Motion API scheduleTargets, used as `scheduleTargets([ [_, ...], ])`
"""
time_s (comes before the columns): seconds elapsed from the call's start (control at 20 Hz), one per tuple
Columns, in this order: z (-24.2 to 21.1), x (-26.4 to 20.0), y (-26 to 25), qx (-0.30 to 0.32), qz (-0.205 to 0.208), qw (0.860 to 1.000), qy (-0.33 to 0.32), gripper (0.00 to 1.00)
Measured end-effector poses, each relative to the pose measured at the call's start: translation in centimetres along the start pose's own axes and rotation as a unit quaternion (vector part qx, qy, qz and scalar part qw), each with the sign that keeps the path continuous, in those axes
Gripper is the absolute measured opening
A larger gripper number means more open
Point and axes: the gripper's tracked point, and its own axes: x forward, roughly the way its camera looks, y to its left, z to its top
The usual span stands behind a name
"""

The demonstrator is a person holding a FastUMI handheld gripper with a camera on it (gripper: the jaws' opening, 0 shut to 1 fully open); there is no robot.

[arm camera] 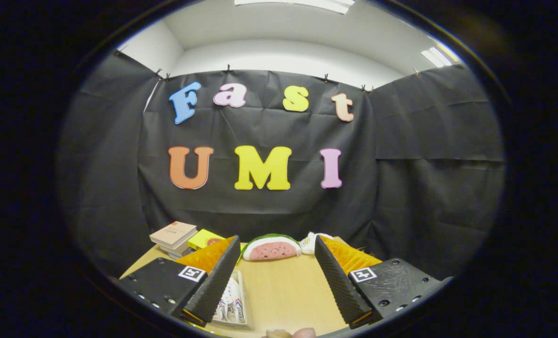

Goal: Open the storage box then place both shoes into the box .Put the left shoe in first, then the right shoe, with the right side of both shoes facing outward in a uniform manner.

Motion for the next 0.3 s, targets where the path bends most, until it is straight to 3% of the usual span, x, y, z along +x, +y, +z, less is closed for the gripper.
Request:
scheduleTargets([
  [0.3, -0.46, -0.07, -0.03, 0.011, -0.003, 1.000, 0.009, 0.96],
])
